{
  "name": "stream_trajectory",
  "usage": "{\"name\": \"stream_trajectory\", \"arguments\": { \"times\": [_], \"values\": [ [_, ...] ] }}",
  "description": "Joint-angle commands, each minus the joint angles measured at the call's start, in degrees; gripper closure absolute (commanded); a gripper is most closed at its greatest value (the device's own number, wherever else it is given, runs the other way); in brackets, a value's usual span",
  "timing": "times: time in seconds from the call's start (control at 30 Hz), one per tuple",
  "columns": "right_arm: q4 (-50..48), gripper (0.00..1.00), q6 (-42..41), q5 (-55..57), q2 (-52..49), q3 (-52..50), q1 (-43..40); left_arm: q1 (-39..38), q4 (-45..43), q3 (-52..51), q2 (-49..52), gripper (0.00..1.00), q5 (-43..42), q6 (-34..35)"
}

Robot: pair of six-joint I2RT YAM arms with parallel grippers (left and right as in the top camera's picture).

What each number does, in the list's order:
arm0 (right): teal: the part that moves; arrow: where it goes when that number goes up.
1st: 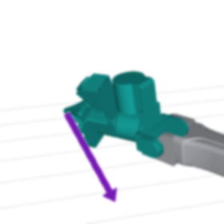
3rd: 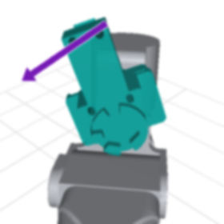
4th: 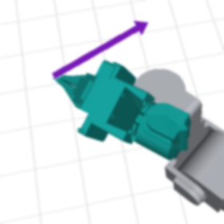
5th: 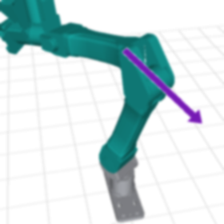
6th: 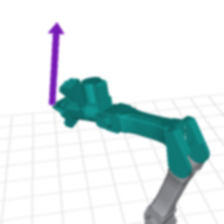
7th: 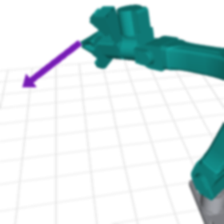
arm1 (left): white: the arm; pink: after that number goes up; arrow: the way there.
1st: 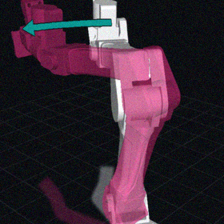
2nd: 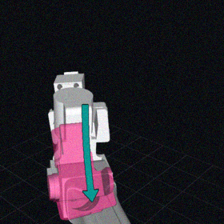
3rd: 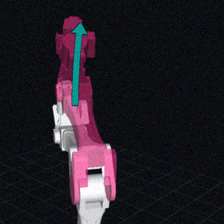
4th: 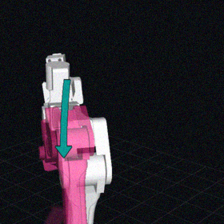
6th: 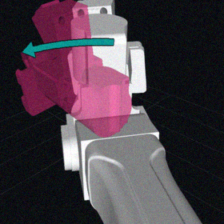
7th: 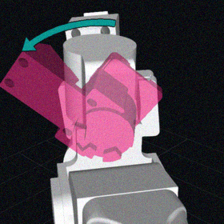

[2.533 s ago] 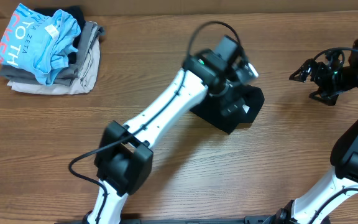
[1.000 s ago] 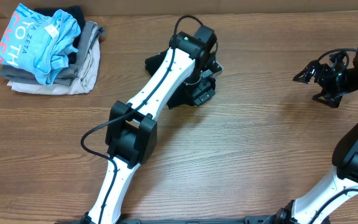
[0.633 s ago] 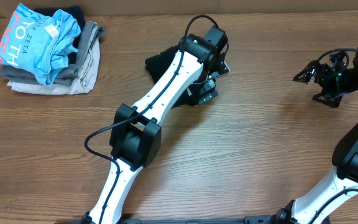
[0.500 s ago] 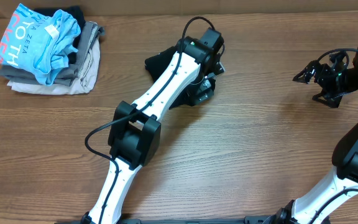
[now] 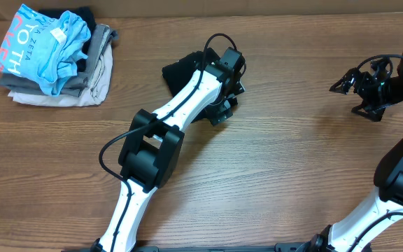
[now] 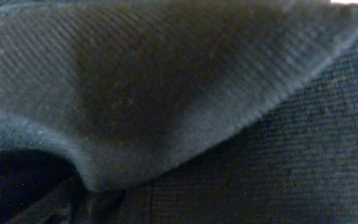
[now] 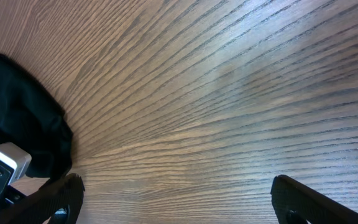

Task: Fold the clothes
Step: 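Carry the bundle with the left gripper toward the clothes stack upper left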

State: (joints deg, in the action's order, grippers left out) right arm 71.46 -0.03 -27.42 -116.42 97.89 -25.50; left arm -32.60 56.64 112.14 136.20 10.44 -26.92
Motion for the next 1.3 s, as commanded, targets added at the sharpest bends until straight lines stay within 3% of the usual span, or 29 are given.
{"name": "stream_trajectory", "arguments": {
  "times": [0.0,0.1,0.17,0.23,0.27,0.47,0.8,0.83,1.27],
  "values": [
    [-0.20,0.00,-0.04,0.35,1.75,1.07,0.04,0.92,-3.26,-6.45,2.25,0.08,-0.74,-0.33],
    [-0.22,0.00,-0.04,0.35,1.75,1.07,0.04,1.18,-6.80,-9.35,2.25,0.30,-0.76,-0.33],
    [-0.24,0.00,-0.02,0.35,1.75,1.07,0.04,1.29,-7.87,-10.19,2.25,0.55,-0.76,-0.31],
    [-0.24,0.00,-0.02,0.35,1.75,1.07,0.04,1.36,-7.85,-10.21,2.25,0.89,-0.48,-0.20],
    [-0.24,0.00,-0.04,0.35,1.75,1.07,0.04,1.36,-7.89,-10.14,2.23,0.96,0.55,0.96],
    [-0.42,0.00,-0.04,0.35,1.75,1.07,0.04,1.60,-3.32,-5.22,1.55,0.96,6.29,8.41],
    [-0.70,0.00,-0.04,0.33,1.75,1.07,0.04,4.72,17.40,24.65,0.92,0.96,6.27,9.38],
    [-0.70,0.00,-0.02,0.35,1.75,1.07,0.04,5.75,20.39,31.69,0.92,0.96,6.51,9.35],
    [-0.83,0.00,-0.04,0.35,1.75,1.07,0.04,15.91,26.05,52.35,0.92,0.96,16.52,8.83]
  ]
}}
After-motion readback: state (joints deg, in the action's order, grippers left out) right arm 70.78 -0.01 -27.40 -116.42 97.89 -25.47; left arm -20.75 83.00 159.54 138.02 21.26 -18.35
